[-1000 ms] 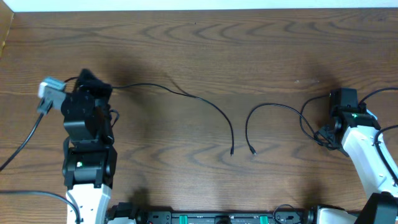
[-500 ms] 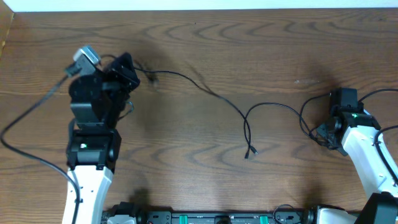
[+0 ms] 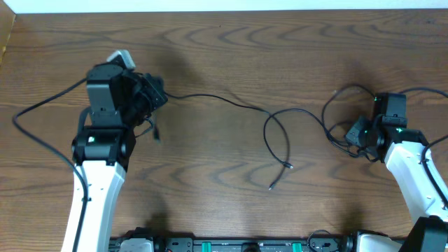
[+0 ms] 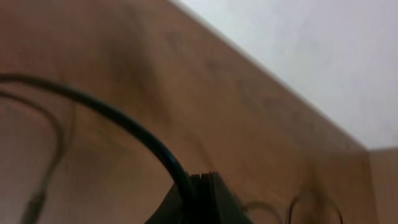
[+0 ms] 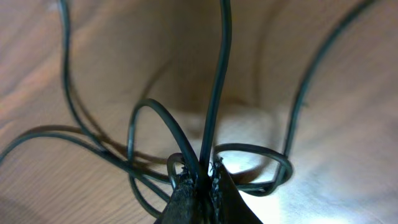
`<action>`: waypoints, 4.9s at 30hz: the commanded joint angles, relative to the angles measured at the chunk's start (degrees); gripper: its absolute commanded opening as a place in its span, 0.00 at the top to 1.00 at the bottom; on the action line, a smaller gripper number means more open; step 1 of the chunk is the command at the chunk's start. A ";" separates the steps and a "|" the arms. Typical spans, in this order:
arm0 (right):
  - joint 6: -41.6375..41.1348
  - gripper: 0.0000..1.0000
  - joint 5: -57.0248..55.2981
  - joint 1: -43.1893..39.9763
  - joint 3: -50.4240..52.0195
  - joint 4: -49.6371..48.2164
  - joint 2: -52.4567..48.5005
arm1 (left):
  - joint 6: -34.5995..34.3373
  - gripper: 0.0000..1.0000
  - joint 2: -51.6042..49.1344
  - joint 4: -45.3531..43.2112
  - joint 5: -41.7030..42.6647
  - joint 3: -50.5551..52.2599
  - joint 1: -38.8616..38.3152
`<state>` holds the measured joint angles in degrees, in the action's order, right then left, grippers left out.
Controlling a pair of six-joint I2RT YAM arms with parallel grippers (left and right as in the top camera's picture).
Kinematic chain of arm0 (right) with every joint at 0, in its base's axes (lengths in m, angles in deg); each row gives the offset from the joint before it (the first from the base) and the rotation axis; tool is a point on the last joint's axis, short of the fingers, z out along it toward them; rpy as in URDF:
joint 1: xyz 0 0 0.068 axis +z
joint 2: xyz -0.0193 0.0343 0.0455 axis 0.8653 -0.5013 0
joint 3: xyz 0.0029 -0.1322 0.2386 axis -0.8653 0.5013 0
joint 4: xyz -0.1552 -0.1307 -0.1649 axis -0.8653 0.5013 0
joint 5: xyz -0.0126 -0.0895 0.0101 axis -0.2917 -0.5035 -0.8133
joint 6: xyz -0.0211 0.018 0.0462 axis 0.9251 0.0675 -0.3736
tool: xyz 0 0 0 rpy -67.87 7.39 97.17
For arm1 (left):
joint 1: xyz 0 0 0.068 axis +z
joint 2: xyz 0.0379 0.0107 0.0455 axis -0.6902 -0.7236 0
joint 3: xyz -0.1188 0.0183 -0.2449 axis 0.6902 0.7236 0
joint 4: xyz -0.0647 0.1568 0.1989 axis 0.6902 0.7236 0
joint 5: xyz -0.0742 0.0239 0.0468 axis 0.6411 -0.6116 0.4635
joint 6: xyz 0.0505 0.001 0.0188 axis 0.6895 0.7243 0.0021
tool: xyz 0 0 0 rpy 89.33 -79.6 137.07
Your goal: Untangle cables
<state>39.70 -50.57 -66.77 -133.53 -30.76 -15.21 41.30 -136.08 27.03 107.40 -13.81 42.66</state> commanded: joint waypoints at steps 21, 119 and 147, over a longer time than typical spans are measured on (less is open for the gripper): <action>4.70 0.29 -4.55 -0.35 -0.39 9.66 -0.24 | 1.46 0.92 -5.79 9.16 6.01 -0.31 -0.13; 68.19 0.99 -21.51 -15.72 -67.25 -38.34 -39.15 | 36.85 0.92 -6.86 6.93 25.09 -0.31 -15.72; 36.11 0.43 -12.81 -29.20 -87.34 -15.26 -63.73 | 30.86 0.92 -9.46 4.96 23.30 -0.31 -15.72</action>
<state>83.50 -71.18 -92.71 -218.73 -49.98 -80.94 73.08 -145.22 32.06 131.21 -13.81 27.03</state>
